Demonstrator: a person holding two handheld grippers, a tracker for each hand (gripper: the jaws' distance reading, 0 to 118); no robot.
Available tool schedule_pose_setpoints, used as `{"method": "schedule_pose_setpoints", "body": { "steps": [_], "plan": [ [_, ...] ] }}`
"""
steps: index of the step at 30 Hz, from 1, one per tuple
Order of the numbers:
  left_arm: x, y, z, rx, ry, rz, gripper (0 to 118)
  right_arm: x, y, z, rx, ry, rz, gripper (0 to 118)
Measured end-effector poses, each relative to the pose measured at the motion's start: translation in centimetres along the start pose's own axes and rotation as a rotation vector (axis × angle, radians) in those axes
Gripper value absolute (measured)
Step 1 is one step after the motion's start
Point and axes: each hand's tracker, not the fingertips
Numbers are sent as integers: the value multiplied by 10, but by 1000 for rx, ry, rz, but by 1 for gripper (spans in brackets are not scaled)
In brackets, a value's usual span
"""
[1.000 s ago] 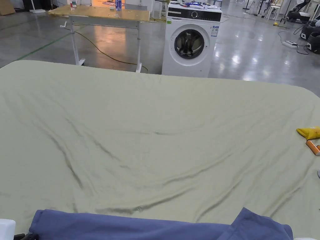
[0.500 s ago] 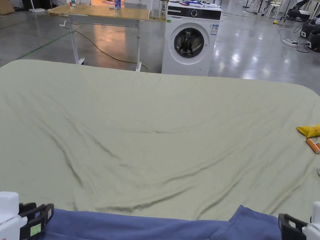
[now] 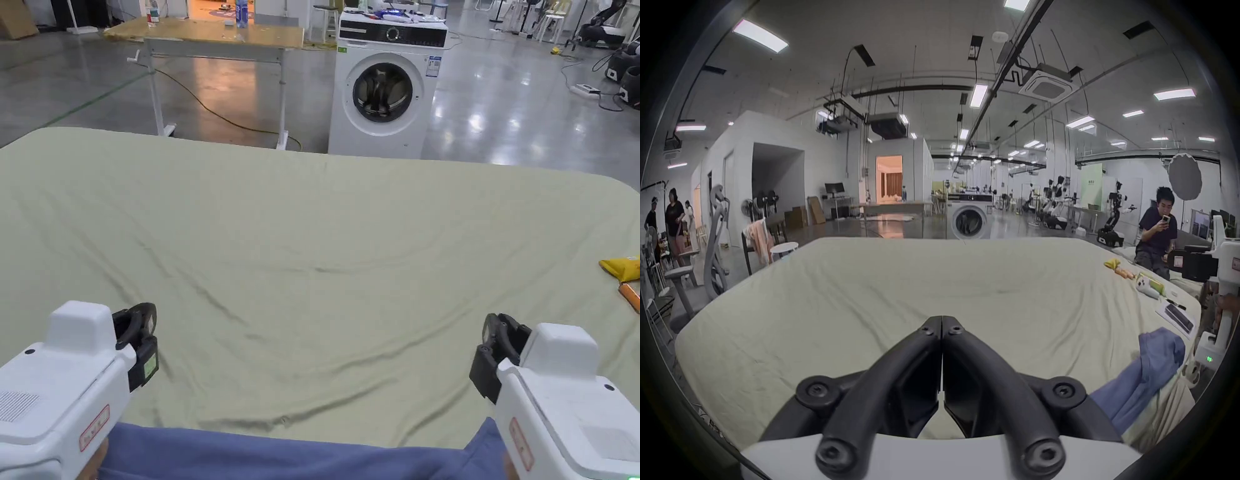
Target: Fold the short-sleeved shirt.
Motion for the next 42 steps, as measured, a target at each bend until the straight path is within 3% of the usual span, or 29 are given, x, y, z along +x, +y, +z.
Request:
{"method": "schedule_pose_setpoints", "body": {
  "steps": [7, 12, 17, 24, 25, 26, 27, 28, 29, 30, 35, 39, 42],
  "plan": [
    [-13, 8, 7, 21, 50, 2, 0, -24, 8, -8, 76, -5, 1, 2],
    [-62, -4, 18, -94, 9, 124, 0, -30, 11, -15, 66, 33, 13, 2],
    [-123, -31, 19, -341, -88, 265, 0, -32, 6, -24, 33, 71, 18, 2],
    [-159, -63, 10, -613, -263, 396, 0, -36, -1, -29, -9, 102, 40, 2],
    [-167, -69, 6, -633, -311, 450, 4, -35, -2, -28, -15, 105, 44, 2],
    [-175, -74, 1, -647, -335, 493, 15, -35, -3, -28, -20, 105, 46, 2],
    [-184, -80, -5, -650, -336, 525, 33, -35, -5, -29, -25, 106, 47, 2],
    [-190, -84, -9, -647, -356, 567, 63, -34, -6, -29, -31, 106, 48, 2],
    [-195, -89, -13, -662, -373, 614, 78, -33, -7, -28, -37, 103, 48, 2],
    [-199, -93, -17, -675, -389, 656, 85, -32, -8, -28, -41, 101, 48, 2],
    [-221, -124, -46, -756, -485, 777, 86, -24, -13, -27, -61, 88, 39, 2],
    [-208, -133, -50, -722, -610, 882, 85, -23, -13, -24, -61, 78, 37, 2],
    [-190, -140, -59, -750, -645, 852, 81, -23, -14, -25, -62, 77, 32, 2]
  ]
}}
